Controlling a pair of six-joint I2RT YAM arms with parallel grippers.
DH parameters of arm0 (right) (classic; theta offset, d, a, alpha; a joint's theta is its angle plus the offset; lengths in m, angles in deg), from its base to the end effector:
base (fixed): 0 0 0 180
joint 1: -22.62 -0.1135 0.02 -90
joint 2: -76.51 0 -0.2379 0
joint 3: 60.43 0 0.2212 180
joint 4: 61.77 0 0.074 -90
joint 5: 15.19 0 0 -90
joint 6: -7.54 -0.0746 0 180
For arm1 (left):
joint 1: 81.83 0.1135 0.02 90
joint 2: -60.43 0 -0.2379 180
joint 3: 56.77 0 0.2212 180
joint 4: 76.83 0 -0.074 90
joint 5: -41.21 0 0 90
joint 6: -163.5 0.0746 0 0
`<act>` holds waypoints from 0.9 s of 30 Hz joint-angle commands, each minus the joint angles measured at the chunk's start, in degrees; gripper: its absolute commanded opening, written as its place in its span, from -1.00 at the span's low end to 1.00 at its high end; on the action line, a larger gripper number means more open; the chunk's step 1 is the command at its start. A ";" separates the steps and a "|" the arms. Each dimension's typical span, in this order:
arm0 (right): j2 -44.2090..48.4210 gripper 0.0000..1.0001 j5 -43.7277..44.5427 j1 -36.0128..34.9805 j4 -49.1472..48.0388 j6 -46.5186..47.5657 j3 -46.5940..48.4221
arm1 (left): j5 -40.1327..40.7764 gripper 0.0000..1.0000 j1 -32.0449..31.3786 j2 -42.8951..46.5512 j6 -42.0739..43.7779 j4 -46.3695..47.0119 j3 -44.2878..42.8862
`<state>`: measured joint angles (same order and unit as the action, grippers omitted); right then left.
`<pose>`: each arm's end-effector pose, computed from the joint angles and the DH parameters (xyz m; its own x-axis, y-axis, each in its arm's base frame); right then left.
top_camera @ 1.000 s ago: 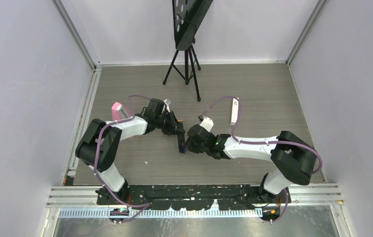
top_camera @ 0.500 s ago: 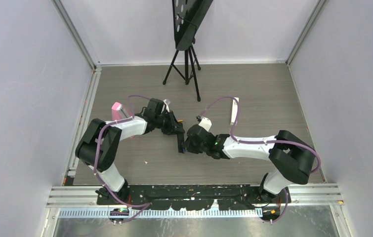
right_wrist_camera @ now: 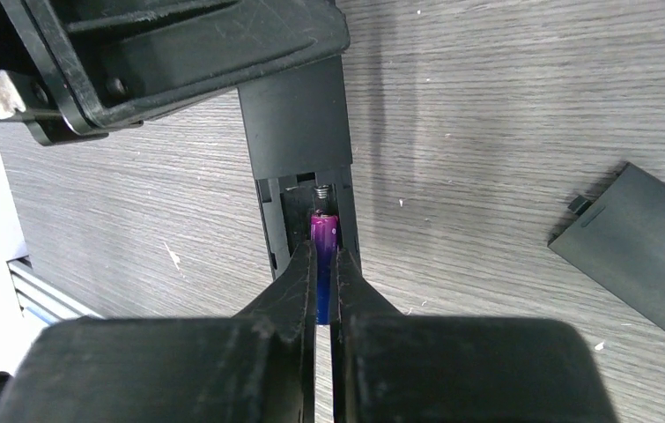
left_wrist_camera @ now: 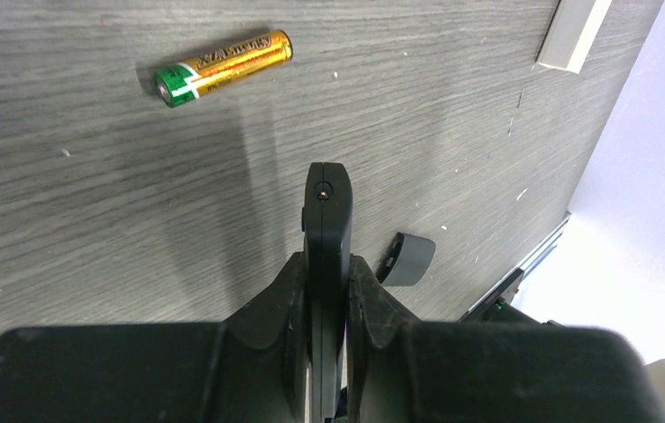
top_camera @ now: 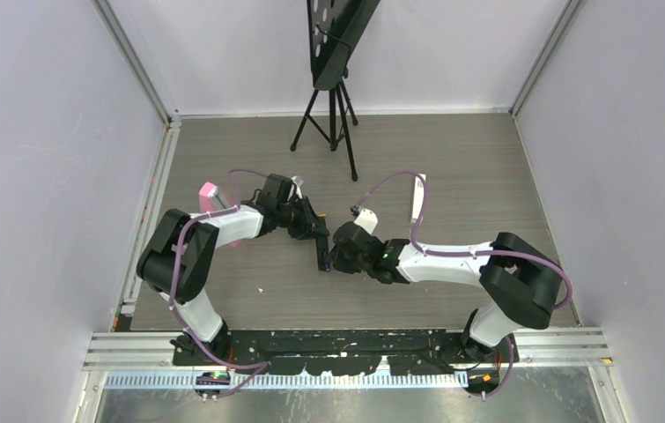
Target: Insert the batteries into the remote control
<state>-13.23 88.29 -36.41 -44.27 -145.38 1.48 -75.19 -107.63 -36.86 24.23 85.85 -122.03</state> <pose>0.1783 0.2633 0.1439 -0.8339 0.2931 -0.4676 -0.0154 0.8347 0.5505 0.2822 -0.1733 0.1253 -0.9387 -0.3001 -0.1694 -0.0931 0.6942 -0.7138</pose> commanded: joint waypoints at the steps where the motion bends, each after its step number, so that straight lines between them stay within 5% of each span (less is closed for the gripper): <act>1: 1.57 -0.85 0.10 -1.27 0.56 2.46 -1.02 | -2.85 -1.00 0.96 -0.26 -2.58 2.40 -4.73; 14: 0.94 -0.91 2.00 -1.27 -4.88 1.12 -2.83 | -5.72 -1.00 1.10 -0.87 -3.46 1.76 -5.50; 27: -2.54 -0.97 13.15 -1.36 -8.81 3.08 -2.58 | -11.85 -1.00 1.43 0.71 -10.66 2.87 -4.89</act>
<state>-14.41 96.42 -37.15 -51.28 -144.55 -0.13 -77.42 -106.06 -38.79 21.60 84.67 -124.70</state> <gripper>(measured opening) 0.116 0.155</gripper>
